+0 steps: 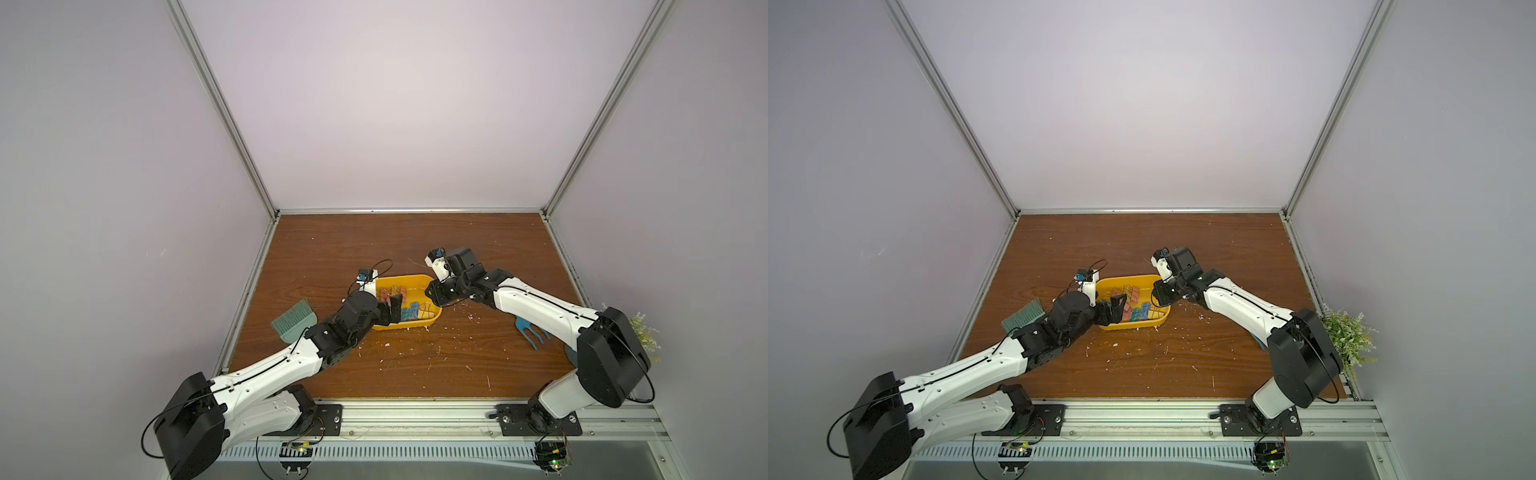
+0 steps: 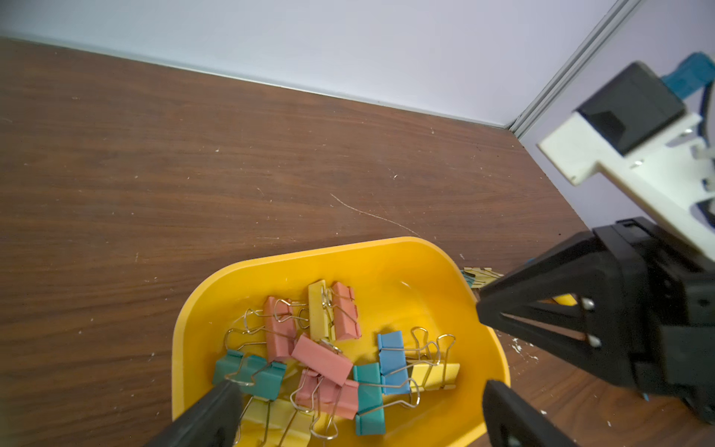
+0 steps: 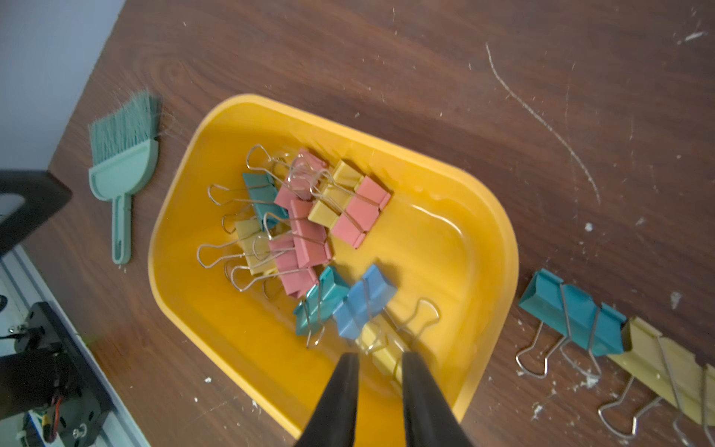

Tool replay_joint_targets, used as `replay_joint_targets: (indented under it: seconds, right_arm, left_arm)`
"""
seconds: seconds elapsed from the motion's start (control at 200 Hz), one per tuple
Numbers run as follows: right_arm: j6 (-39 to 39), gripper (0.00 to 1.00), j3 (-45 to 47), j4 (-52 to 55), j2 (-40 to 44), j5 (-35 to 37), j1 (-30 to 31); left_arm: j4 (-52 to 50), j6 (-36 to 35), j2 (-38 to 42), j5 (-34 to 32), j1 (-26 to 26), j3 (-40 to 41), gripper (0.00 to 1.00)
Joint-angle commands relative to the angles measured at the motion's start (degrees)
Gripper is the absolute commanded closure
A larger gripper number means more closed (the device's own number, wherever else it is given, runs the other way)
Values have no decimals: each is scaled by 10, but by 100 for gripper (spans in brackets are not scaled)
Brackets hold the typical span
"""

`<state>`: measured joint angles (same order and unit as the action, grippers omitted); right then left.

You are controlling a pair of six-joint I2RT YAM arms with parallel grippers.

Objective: Take out the binder clips from the storage box
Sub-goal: Pick up the binder clip from the storage box.

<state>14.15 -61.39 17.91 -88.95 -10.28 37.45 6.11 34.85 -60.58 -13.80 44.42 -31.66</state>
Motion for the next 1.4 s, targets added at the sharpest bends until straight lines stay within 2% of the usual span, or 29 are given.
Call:
replay_joint_targets:
  seconds: [0.0,0.13,0.215,0.36,0.55,0.841,0.981,1.186,1.241,1.396]
  right_arm:
    - [-35,73,-26,47,-14,17,10]
    - [-59,71,-56,75,-53,32,20]
    - [-66,71,-88,107,-83,71,25]
    - [-96,68,-138,156,-123,82,25]
    - [-148,69,-175,208,-155,75,25]
    - [-182,70,-174,234,-167,38,25]
    - [-182,81,-176,230,-167,46,25]
    - [-168,91,-173,227,-148,45,25]
    - [-165,97,-172,223,-141,40,25]
    - [-162,100,-173,216,-130,51,26]
  left_arm:
    - [-2,11,14,33,-18,16,0]
    - [12,10,24,46,-25,33,0]
    - [11,9,30,47,-27,38,0]
    - [14,7,38,46,-28,45,0]
    - [19,11,45,30,-29,51,0]
    - [33,0,25,43,-30,38,0]
    - [40,-6,8,48,-30,26,0]
    - [39,-4,2,63,-30,18,0]
    - [38,-5,2,66,-30,19,0]
    - [35,-6,-3,69,-30,19,0]
